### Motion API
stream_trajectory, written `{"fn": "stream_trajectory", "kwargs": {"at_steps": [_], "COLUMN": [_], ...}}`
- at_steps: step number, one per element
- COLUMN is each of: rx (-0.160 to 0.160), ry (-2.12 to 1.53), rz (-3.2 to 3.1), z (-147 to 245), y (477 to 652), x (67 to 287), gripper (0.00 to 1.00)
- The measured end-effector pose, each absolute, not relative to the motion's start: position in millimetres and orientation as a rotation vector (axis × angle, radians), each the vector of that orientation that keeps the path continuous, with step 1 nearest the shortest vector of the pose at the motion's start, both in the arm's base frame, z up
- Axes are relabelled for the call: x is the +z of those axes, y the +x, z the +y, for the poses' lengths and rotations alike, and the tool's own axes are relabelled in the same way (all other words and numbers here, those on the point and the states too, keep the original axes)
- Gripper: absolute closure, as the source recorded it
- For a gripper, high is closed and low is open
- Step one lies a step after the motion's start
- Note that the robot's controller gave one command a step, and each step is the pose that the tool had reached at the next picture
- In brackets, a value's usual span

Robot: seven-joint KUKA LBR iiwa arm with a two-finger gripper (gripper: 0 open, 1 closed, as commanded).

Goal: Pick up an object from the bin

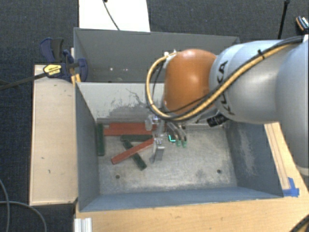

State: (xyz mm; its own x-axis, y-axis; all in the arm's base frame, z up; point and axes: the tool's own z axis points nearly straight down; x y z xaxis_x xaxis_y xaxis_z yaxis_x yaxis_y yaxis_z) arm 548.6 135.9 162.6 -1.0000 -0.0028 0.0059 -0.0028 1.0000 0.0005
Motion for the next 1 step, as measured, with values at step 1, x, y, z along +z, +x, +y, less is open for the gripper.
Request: {"fn": "stream_trajectory", "kwargs": {"at_steps": [1], "rx": [-0.002], "ry": [-0.449], "rz": [-3.112], "z": [149.1], "y": [522.8], "x": [70.6], "gripper": [0.0]}}
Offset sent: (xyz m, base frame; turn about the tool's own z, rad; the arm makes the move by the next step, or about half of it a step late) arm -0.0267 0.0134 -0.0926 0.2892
